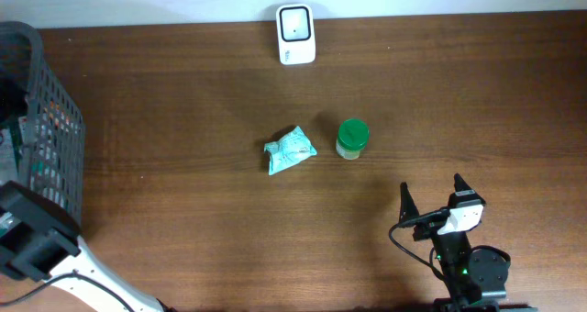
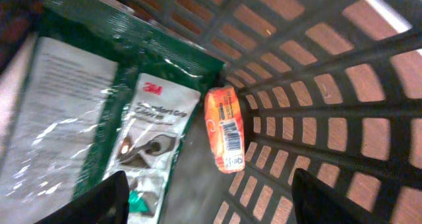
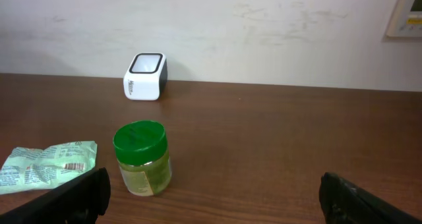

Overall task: Scan the item barcode
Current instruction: 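Reach the left gripper into the basket and grasp the orange tape roll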

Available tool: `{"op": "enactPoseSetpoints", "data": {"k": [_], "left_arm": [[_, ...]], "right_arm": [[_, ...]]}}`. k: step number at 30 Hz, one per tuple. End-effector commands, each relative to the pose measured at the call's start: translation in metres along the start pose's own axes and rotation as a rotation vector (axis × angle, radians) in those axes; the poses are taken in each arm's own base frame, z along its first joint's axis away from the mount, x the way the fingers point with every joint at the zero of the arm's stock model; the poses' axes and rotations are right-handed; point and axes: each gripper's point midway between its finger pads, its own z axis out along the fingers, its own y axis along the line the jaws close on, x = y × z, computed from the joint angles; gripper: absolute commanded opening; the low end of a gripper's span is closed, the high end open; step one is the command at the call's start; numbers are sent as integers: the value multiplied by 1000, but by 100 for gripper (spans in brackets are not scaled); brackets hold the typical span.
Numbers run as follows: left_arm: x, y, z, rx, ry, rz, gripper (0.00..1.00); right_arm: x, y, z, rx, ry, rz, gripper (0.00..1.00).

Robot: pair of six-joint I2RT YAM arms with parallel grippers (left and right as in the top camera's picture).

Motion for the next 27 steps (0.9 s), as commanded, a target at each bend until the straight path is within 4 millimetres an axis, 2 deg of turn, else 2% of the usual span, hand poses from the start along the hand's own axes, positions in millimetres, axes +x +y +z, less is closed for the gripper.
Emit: {"op": "enactPoseSetpoints", "data": {"k": [1, 4, 10, 12, 13, 14, 15, 17, 22, 25, 27], "left_arm": [[17, -7, 48, 36, 80, 35, 73], [26, -8, 75, 42, 112, 39, 72], [37, -2, 109, 45, 146, 35, 69], [40, -1, 114, 45, 154, 34, 65], [41, -1, 116, 45, 158, 33, 60], [41, -1, 116, 45, 159, 33, 49], [41, -1, 116, 45, 158, 33, 40], [41, -1, 116, 45, 160, 31, 29], [43, -5, 109, 42, 174, 25, 18], [30, -13, 84, 42, 133, 13, 16], [16, -21, 54, 43, 82, 15, 16]], "right_arm": [[2, 2, 0, -11, 2, -3, 98], [2, 2, 0, -11, 2, -3, 98], [2, 2, 0, -10, 2, -3, 98], [2, 2, 0, -11, 1, -3, 98], [2, 2, 0, -11, 2, -3, 98], [2, 2, 0, -11, 1, -3, 98], [2, 2, 0, -11, 2, -3, 98], [2, 2, 0, -11, 1, -3, 98], [2, 2, 0, -11, 2, -3, 98], [2, 2, 0, -10, 2, -3, 98], [2, 2, 0, -11, 2, -3, 98]]}}
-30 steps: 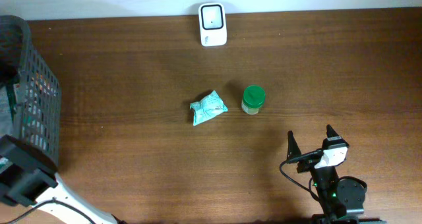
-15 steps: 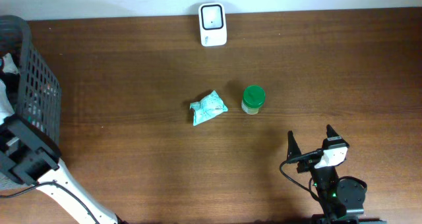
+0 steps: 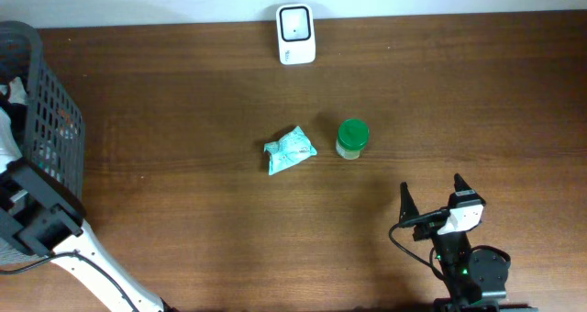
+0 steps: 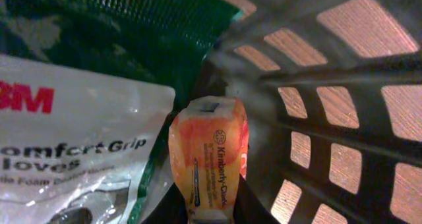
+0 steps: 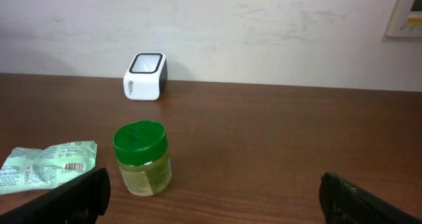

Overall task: Scan the item barcode
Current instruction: 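Reach the left gripper into the basket and grasp the orange tape roll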

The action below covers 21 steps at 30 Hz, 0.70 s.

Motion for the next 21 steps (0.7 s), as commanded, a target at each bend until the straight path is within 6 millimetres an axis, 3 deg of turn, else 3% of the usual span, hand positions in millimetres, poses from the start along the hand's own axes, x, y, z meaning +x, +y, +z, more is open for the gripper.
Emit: {"op": "enactPoseSetpoints", "data": {"k": [1, 7, 10, 13, 16, 18, 21], "left_arm": [[-22, -26, -67, 11, -121, -1, 16], [-32, -65, -195, 27, -333, -8, 15], [-21, -91, -266, 57, -445, -7, 14], [0, -122, -317, 83, -522, 37, 14], [27, -163, -333, 129, -507, 109, 14], [50, -194, -322, 162, -429, 163, 14], [90, -234, -283, 164, -260, 252, 14]], "right_arm": [[2, 2, 0, -11, 2, -4, 98], [2, 2, 0, -11, 1, -4, 98], [2, 2, 0, -10, 2, -4, 98], [2, 2, 0, -11, 2, -4, 98], [2, 2, 0, -10, 2, -4, 98], [2, 2, 0, -11, 2, -4, 98], [2, 2, 0, -10, 2, -4, 98]]}}
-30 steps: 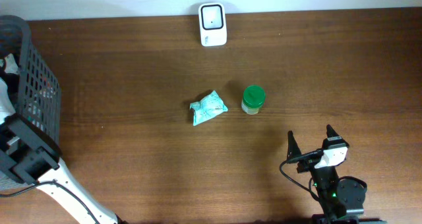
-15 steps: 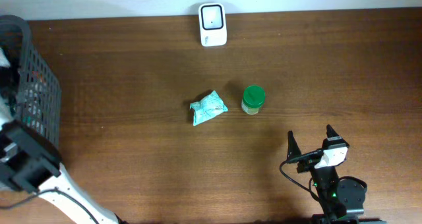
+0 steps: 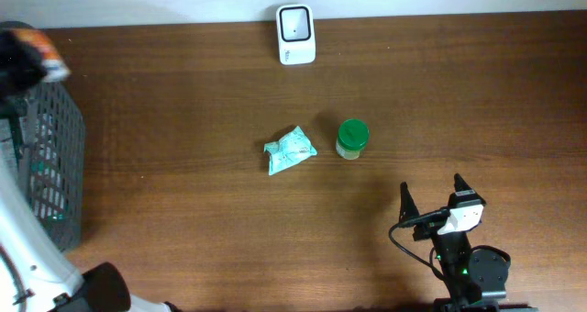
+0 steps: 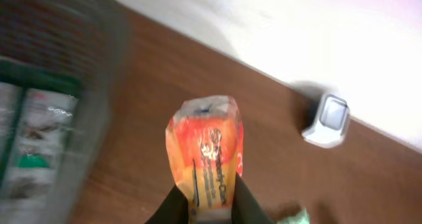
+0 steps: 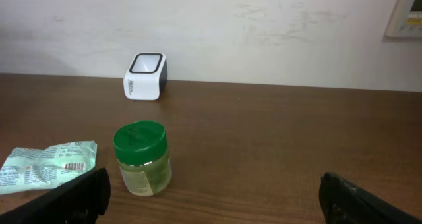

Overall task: Scan the item barcode
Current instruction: 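Reach the left gripper into the basket and grasp the orange tape roll, then place the orange item beside the mint-green pack with the left gripper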

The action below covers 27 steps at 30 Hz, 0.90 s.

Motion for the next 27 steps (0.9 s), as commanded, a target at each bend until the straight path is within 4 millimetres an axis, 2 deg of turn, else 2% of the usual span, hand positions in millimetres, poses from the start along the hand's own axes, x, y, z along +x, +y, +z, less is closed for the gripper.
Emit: {"op": "enactPoseSetpoints", "data": {"k": [1, 3, 4, 6, 8, 12, 14, 16, 23, 25, 27], "left_arm": [[49, -46, 34, 35, 185, 78, 14], [90, -74, 59, 58, 314, 144, 14], [124, -89, 80, 53, 408, 202, 15], [159, -101, 101, 49, 491, 254, 16], [206, -110, 130, 54, 596, 307, 17], [255, -119, 163, 62, 666, 347, 17], [277, -122, 178, 57, 684, 350, 17], [290, -124, 191, 47, 689, 370, 18], [320, -130, 203, 23, 731, 434, 20], [327, -126, 205, -21, 747, 427, 23], [327, -121, 208, -68, 737, 415, 31]], "right_arm": [[2, 2, 0, -11, 1, -4, 98], [2, 2, 0, -11, 1, -4, 99], [2, 2, 0, -10, 1, -4, 98], [2, 2, 0, -10, 1, -4, 98], [2, 2, 0, -11, 1, -4, 98], [2, 2, 0, -11, 2, -4, 98], [2, 2, 0, -10, 1, -4, 98], [2, 2, 0, -11, 2, -4, 98], [2, 2, 0, -11, 2, -4, 98], [2, 2, 0, -11, 1, -4, 98], [2, 2, 0, -11, 1, -4, 99]]}}
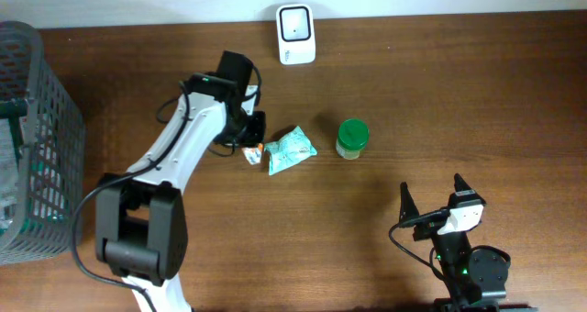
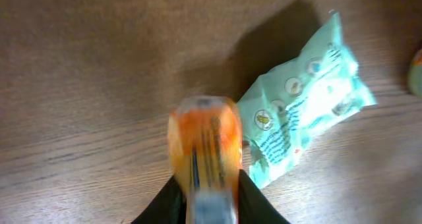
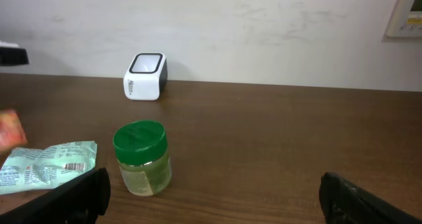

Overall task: Scan the item barcode
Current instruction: 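Place the orange item beside the mint-green pack with the left gripper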

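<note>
An orange packet [image 2: 203, 141], blurred in the left wrist view, is gripped by my left gripper [image 2: 204, 201], which is shut on it. Overhead, the left gripper [image 1: 249, 147] holds the packet [image 1: 252, 153] low over the table, just left of a teal pouch [image 1: 291, 150]. The packet's edge shows at the far left of the right wrist view [image 3: 10, 128]. The white scanner [image 1: 295, 34] stands at the table's far edge, well beyond the packet. My right gripper [image 3: 211, 197] stands open at the front right, holding nothing.
A green-lidded jar [image 1: 352, 138] stands right of the teal pouch [image 2: 303, 118]. A dark mesh basket [image 1: 41, 119] with packaged goods sits at the far left. The jar [image 3: 142, 157] and scanner [image 3: 145, 76] lie ahead of the right gripper.
My left gripper, still shut on the orange packet, was high over the basket's far corner at the far left; now it is low over the table's middle beside the teal pouch. The right arm has not moved.
My left gripper was open inside the basket above the orange packet. Then it was shut on the packet in the basket. Then it held the packet up out of the basket, and now holds it at the table's middle beside the teal pouch.
</note>
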Available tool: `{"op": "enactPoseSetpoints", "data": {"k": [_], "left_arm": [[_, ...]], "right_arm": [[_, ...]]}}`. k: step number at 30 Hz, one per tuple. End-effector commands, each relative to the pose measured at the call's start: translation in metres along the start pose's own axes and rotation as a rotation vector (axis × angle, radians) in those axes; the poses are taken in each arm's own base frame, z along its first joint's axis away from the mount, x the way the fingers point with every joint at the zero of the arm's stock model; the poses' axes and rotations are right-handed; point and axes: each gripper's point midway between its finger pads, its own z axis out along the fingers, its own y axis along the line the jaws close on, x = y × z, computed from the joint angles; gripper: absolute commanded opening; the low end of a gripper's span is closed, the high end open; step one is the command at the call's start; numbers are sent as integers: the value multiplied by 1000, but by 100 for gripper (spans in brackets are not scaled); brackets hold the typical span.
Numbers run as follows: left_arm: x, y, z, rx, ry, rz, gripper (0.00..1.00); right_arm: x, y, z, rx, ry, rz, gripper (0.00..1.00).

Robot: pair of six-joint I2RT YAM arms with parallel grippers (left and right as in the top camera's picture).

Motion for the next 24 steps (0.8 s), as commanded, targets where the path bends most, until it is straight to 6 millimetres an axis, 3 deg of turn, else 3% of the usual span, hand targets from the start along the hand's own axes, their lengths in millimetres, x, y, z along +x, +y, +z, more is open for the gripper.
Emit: {"op": "enactPoseSetpoints", "data": {"k": [1, 4, 7, 11, 13, 16, 17, 21, 24], "left_arm": [[4, 12, 10, -77, 16, -57, 35], [4, 12, 10, -77, 17, -59, 54], [-3, 11, 4, -73, -3, -61, 58], [-32, 15, -41, -57, -101, -63, 59], [-52, 24, -89, -82, -194, -79, 60], [-70, 47, -168, -136, -345, -112, 75], [-72, 66, -206, -178, -416, -150, 77], [-61, 135, -294, -251, -598, -324, 77], [-38, 193, -325, -301, -660, -505, 77]], "right_arm": [[2, 2, 0, -10, 1, -4, 98], [2, 2, 0, -11, 2, -4, 98], [2, 2, 0, -11, 2, -4, 98], [2, 2, 0, -11, 1, -4, 98], [2, 2, 0, -11, 1, -4, 99], [2, 2, 0, -11, 2, -4, 98], [2, 2, 0, -11, 2, -4, 98], [2, 2, 0, -11, 2, -4, 98], [2, 2, 0, -10, 2, -4, 98]]}}
